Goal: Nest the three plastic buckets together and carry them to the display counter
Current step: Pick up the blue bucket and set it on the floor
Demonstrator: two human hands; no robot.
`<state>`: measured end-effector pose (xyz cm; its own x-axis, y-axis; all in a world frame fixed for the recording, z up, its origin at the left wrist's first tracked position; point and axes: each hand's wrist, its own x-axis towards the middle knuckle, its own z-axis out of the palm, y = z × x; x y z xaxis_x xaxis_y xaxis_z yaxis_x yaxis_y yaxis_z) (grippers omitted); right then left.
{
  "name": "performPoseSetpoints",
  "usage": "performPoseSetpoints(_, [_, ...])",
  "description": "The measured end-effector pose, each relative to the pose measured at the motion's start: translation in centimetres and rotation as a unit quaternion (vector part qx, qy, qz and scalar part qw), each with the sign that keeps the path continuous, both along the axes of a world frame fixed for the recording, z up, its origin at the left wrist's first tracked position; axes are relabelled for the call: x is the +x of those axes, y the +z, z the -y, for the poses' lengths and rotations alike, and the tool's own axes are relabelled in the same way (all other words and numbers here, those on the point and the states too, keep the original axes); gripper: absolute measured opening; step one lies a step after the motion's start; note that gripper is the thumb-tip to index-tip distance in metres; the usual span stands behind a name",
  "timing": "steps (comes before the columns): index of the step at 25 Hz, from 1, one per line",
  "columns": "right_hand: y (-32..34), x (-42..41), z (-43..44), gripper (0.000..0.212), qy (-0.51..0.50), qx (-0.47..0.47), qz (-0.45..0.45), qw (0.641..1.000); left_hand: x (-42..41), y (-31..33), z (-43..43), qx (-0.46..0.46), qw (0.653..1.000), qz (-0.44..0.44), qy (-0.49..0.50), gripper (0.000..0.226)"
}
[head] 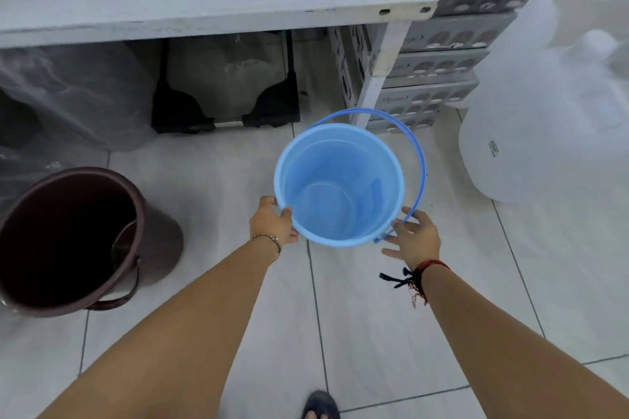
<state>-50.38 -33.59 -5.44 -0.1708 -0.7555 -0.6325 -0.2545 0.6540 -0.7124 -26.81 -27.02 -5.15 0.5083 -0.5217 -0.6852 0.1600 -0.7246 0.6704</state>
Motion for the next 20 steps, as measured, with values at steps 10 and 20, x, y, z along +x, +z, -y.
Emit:
performPoseSetpoints(10, [0.4,0.8,0.0,0.055,-0.041,0.001,-0.092,0.995,-0.2,0.2,0.1,0.053,0.997,-0.03,-0.037,0.055])
performPoseSetpoints(20, [4.4,7.0,-14.8,0.06,0.132,0.1,-0.15,0.975,6.1,5.4,-15.7,0.13,0.982,0.0,-0.138,0.054])
